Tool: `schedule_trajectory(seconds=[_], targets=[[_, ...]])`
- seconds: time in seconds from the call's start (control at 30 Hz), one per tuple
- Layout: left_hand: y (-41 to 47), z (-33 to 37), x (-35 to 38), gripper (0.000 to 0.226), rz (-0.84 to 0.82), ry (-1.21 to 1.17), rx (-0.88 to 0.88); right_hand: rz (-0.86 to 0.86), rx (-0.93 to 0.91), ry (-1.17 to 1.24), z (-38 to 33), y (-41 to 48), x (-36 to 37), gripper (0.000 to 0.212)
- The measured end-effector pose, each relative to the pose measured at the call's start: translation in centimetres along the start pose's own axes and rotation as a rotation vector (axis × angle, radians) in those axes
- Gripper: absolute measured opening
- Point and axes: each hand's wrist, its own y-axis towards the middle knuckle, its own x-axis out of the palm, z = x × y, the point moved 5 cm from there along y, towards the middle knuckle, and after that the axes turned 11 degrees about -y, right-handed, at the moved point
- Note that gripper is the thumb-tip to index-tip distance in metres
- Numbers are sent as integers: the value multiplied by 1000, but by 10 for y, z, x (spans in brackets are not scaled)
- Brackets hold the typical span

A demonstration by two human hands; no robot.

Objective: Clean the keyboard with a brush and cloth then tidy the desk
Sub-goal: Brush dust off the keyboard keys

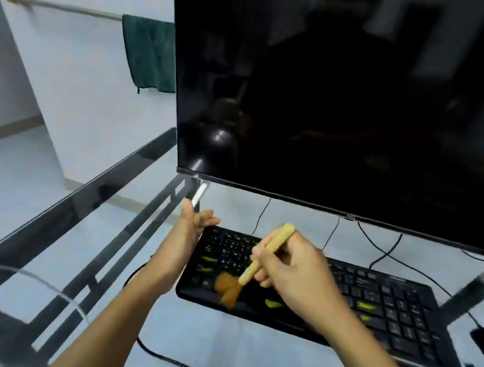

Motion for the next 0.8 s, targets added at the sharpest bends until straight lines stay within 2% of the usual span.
schedule_trajectory(seconds=[0.03, 0.1, 0.13, 0.2, 0.27, 0.33, 0.37, 0.43, 0.5, 0.57, 0.63, 0.7, 0.73, 0.8], targets=[[1, -1, 0, 88, -8, -8, -9, 117, -1, -97, 3, 4, -14, 7], [3, -3, 1, 96, -11, -8, -19, 278, 21, -82, 12, 9, -41, 9], [5, -3, 1, 98, -4, -4, -17, 279, 26, -40, 15, 10, -46, 8], [6, -3, 3, 98, 16, 30, -16, 169, 30, -67, 20, 10, -46, 7], [4, -2, 3, 93, 12, 51, -9, 216, 48, -189, 25, 12, -56, 7], [2, -1, 2, 92, -7, 37, 15, 321, 82, -140, 31, 10, -71, 8], [3, -1, 1, 93, -23, 39, 32, 302, 89, -89, 35, 10, -72, 8], [11, -4, -4, 96, 2, 84, 13, 157, 95, -57, 39, 10, -62, 6], [34, -21, -21, 100, 49, 73, -23, 207, 89, -135, 46, 11, -65, 7], [37, -23, -32, 88, 84, 48, -33, 317, 73, -76, 46, 9, -78, 9], [22, -13, -28, 65, 99, 39, -4, 223, 71, -7, 47, 7, -79, 9], [1, 1, -4, 66, 45, 127, -14, 114, 63, -103, 47, 3, -73, 8], [-8, 3, 0, 71, 23, 184, 8, 165, 57, -160, 48, 2, -78, 8], [-14, 5, 2, 74, -23, 184, 33, 302, 38, -117, 51, -1, -92, 7]])
